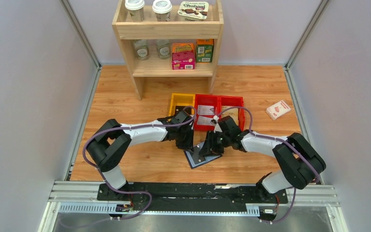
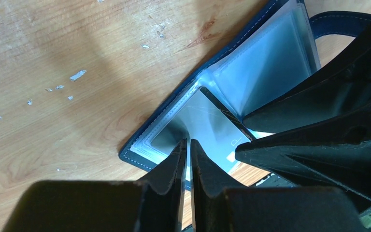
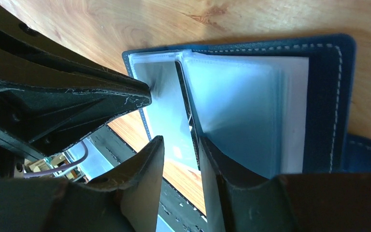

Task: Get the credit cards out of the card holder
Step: Remove the credit card from the card holder.

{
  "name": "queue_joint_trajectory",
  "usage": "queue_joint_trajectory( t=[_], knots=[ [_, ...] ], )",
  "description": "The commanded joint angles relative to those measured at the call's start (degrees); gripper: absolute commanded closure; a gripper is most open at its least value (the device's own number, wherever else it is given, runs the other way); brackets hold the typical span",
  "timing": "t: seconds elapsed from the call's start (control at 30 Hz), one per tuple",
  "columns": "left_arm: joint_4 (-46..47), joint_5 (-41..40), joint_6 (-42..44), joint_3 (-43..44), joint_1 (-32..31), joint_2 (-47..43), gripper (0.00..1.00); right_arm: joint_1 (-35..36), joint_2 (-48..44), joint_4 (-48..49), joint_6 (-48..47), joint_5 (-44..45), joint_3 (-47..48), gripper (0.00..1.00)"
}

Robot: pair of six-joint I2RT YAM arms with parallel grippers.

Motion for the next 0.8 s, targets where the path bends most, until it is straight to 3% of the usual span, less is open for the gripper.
queue_joint_trajectory(
  t=[0.0,0.1,0.27,0.37,0.57,0.77],
  knots=[
    [-4.04,-6.11,3.68,-0.62,0.11,0.6,0.85,1.12,1.27,4.12,1.37,-2.51,0.91,0.63],
    [-4.22,-7.69,3.77,-0.88,0.11,-1.94,0.85,1.65,1.01,7.91,3.04,-3.22,0.21,0.64],
    [-5.45,-11.56,1.32,-2.46,0.19,-8.53,0.71,2.79,0.13,8.27,3.57,-1.38,0.64,0.65],
    [-4.92,-11.13,-0.27,-3.52,0.02,-9.95,0.68,3.49,-0.48,6.26,4.01,2.3,1.26,0.66],
    [-2.55,-7.26,-1.51,-5.01,0.02,-8.11,0.71,3.58,-4.26,2.29,4.19,9.87,0.82,0.65],
    [-1.32,-4.8,-1.68,-5.02,0.02,-5.74,0.79,3.76,-2.08,3.78,3.92,8.21,1.26,0.65]
  ],
)
